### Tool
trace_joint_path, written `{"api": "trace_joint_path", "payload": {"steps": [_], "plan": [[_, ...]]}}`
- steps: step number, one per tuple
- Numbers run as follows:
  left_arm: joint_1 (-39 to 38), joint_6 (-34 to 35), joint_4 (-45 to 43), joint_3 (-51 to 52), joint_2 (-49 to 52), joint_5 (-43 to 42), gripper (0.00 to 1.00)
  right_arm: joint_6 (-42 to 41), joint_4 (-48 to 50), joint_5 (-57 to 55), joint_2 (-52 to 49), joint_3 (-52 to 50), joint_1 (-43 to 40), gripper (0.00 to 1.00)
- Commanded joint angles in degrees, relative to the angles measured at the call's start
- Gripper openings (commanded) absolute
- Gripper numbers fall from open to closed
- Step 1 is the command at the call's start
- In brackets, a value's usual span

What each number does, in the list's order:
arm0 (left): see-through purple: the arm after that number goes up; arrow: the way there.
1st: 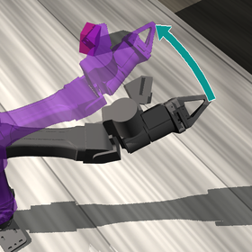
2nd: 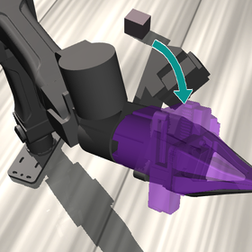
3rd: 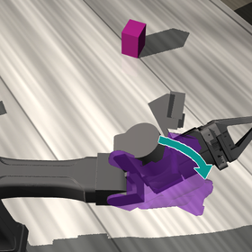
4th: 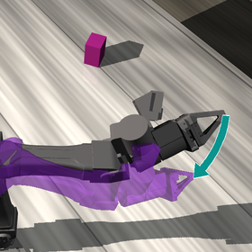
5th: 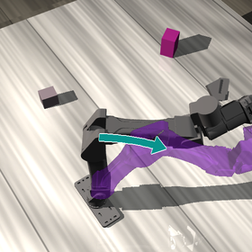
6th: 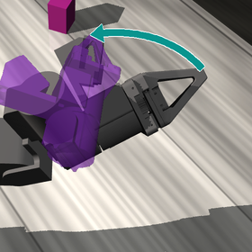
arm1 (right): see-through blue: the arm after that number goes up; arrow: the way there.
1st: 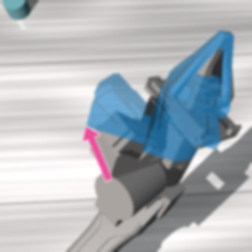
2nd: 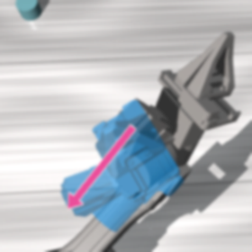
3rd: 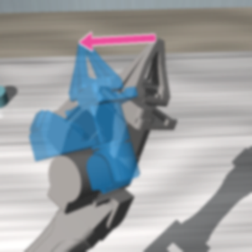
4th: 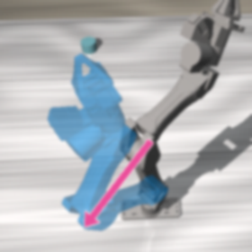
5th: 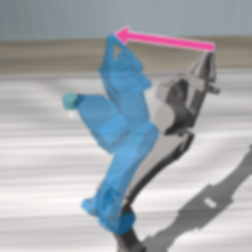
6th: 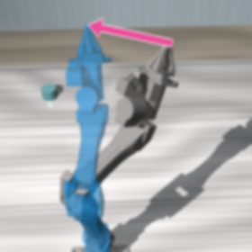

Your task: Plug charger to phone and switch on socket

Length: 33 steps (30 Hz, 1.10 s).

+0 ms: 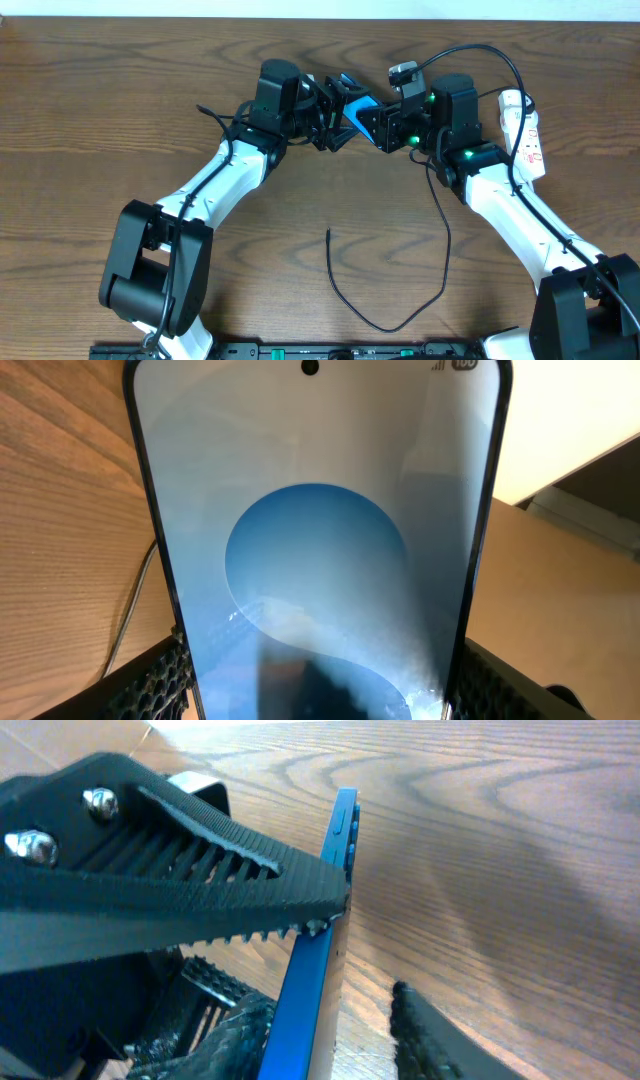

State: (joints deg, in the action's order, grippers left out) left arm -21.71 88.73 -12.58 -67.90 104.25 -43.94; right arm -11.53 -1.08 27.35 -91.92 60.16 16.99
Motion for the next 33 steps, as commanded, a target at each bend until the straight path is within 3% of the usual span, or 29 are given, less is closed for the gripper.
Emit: {"api": "trace_joint_path", "payload": {"steps": [1,6,10,11,13,15,16,22,30,33], "plan": [[0.0,0.2,-1.1,-1.6,-1.2,-0.3,0.07,0.2,-0.7,0.0,0.0,1.0,0.4,0.25],[0.0,0.2,-1.3,-1.6,-1.2,-0.3,0.07,0.2,-1.4,0.0,0.0,1.0,0.7,0.01],[0.0,0.1,-1.3,-1.6,-1.2,-0.1,0.08,0.2,-1.4,0.0,0.0,1.0,1.1,0.01],[0.0,0.1,-1.3,-1.6,-1.2,-0.1,0.17,0.2,-1.4,0.0,0.0,1.0,1.1,0.01],[0.1,0.1,-1.3,-1.6,-1.2,0.1,0.55,0.2,-1.3,0.0,0.0,1.0,1.1,0.01],[0.2,0.1,-1.2,-1.6,-1.2,0.5,0.83,0.2,-1.3,0.0,0.0,1.0,1.0,0.01],[0.2,0.1,-1.2,-1.6,-1.2,0.6,0.88,0.2,-1.3,0.0,0.0,1.0,1.0,0.01],[0.2,0.1,-1.3,-1.6,-1.2,0.3,0.91,0.2,-0.1,-0.9,0.0,1.0,0.0,0.01],[3.9,0.1,-1.7,-1.6,-1.5,-11.1,0.92,-3.1,1.6,-1.2,0.0,1.0,-6.6,0.01],[4.9,-0.1,-2.5,-1.6,-1.6,-14.9,0.92,-14.2,1.8,-1.2,0.0,1.0,-10.5,0.01]]}}
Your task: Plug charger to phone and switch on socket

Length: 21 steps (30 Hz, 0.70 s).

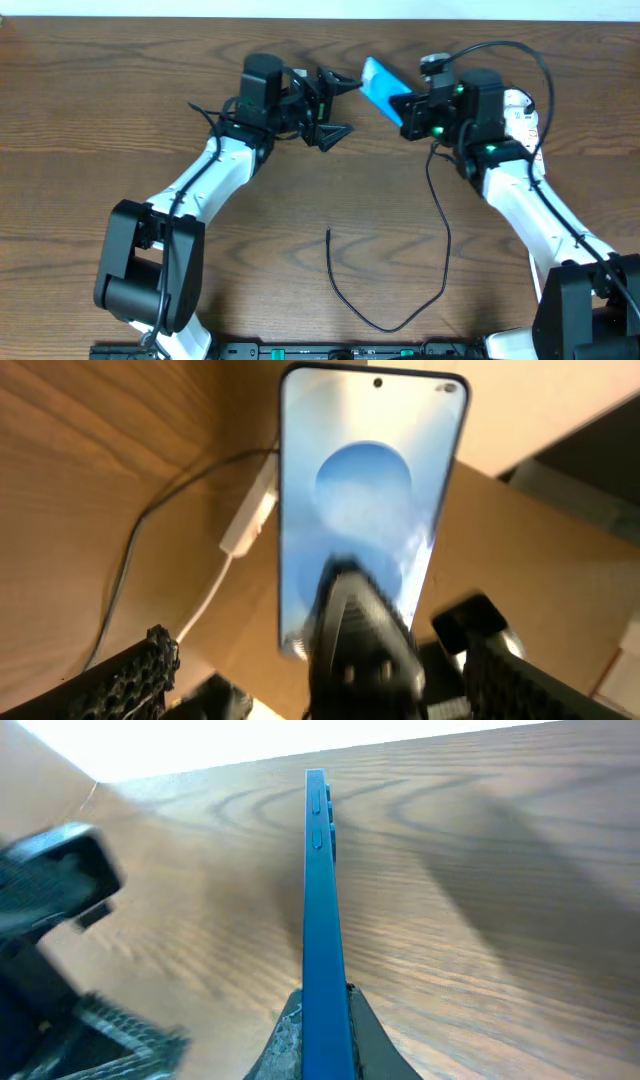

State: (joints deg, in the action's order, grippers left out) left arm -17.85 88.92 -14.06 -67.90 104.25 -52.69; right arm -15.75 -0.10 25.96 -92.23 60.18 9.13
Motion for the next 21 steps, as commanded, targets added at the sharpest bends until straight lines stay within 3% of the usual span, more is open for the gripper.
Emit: {"api": "trace_joint_path", "payload": {"steps": [1,6,13,21], "plan": [[1.1,-1.0,-1.7,-1.6,-1.6,-6.3,0.92,-14.1,0.8,0.5,0.3,1.0,-3.4,0.01],[1.6,-5.2,-3.7,-1.6,-1.6,-6.3,0.92,-33.5,0.8,5.2,0.3,1.0,-5.4,0.01],[3.2,-15.5,-3.7,-1.6,-1.6,-6.3,0.92,-52.4,0.8,12.0,0.3,1.0,-5.2,0.01],[3.1,-16.5,-3.6,-1.6,-1.6,-4.4,0.92,-64.3,2.8,12.1,0.3,1.0,-0.8,0.01]]}}
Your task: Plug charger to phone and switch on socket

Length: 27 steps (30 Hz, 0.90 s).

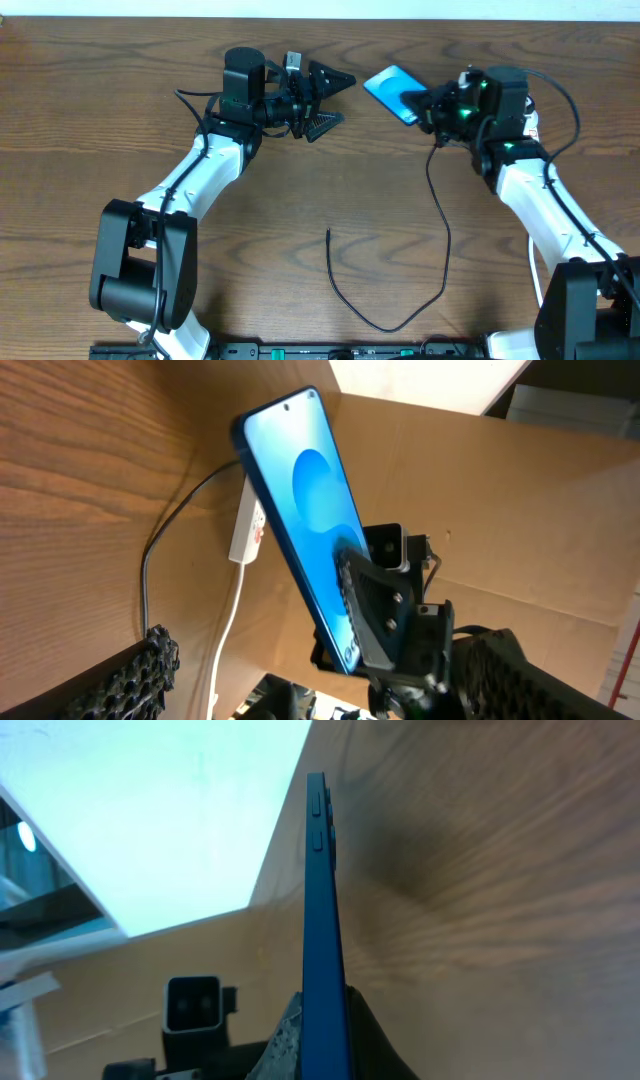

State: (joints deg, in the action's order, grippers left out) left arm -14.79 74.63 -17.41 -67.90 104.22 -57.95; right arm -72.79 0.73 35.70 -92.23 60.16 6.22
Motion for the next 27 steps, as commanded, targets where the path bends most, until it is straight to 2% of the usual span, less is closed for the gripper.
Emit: {"api": "trace_joint_path", "payload": {"steps": [1,4,8,10,15,20,27], "plan": [[0.1,-2.2,-0.3,-1.6,-1.6,1.5,0.92,-8.1,3.1,2.4,0.3,1.0,2.8,0.01],[0.1,-1.2,-0.3,-1.6,-1.6,3.6,0.92,-9.3,10.8,2.0,0.3,1.0,6.4,0.01],[0.1,3.7,-0.3,-1.6,-1.6,5.3,0.92,-10.1,16.4,1.2,0.3,1.0,9.0,0.01],[0.1,7.3,-0.3,-1.6,-1.6,6.6,0.92,-11.0,16.4,-0.2,0.3,1.0,9.9,0.01],[0.1,11.3,-0.4,-1.6,-1.6,8.3,0.92,-11.7,16.3,-0.2,0.3,1.0,10.4,0.01],[1.0,18.2,-1.7,-1.6,-1.6,9.6,0.92,-18.8,16.2,-0.1,0.3,1.0,10.4,0.01],[1.5,21.7,-3.7,-1.6,-1.6,11.1,0.92,-26.2,16.2,1.3,0.3,1.0,11.2,0.01]]}}
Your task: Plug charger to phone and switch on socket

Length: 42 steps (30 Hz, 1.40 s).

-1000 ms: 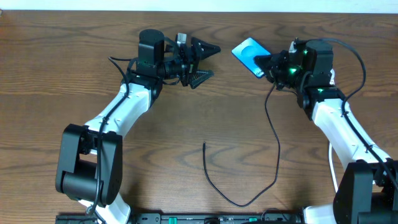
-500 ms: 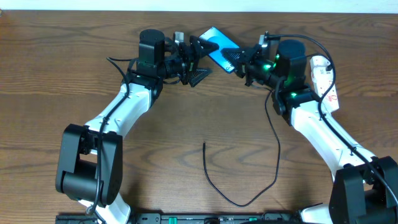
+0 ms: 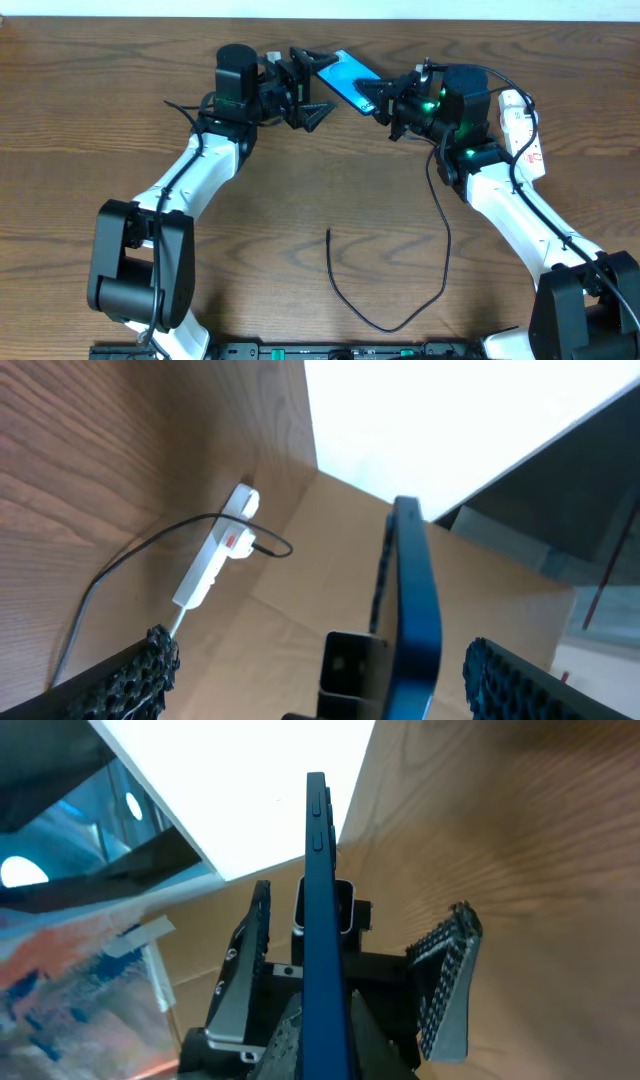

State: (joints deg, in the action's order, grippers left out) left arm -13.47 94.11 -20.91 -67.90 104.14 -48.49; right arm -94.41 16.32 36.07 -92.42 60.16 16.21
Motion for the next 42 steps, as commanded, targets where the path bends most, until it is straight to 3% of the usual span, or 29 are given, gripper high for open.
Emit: {"api": "trace_joint_path", "payload": {"steps": [1,15,18,20,27,42], "plan": [[0.2,2.3,-0.2,-1.6,-1.5,1.9,0.92,-5.1,0.6,1.0,0.5,1.0,1.6,0.01],[0.2,4.1,-0.2,-1.6,-1.5,2.7,0.91,-5.3,0.6,0.5,0.5,1.0,4.7,0.01],[0.2,4.1,-0.2,-1.6,-1.5,2.7,0.81,-5.3,0.6,0.5,0.5,1.0,4.9,0.01],[0.2,4.1,-0.2,-1.6,-1.5,2.7,0.66,-5.2,0.6,0.5,0.5,1.0,4.9,0.01],[0.2,4.1,-0.2,-1.6,-1.5,2.7,0.37,-5.2,0.5,0.5,0.5,1.0,5.3,0.01],[0.2,4.2,-0.2,-1.6,-1.5,2.7,0.27,-5.5,-2.4,-0.6,0.5,1.0,6.4,0.01]]}}
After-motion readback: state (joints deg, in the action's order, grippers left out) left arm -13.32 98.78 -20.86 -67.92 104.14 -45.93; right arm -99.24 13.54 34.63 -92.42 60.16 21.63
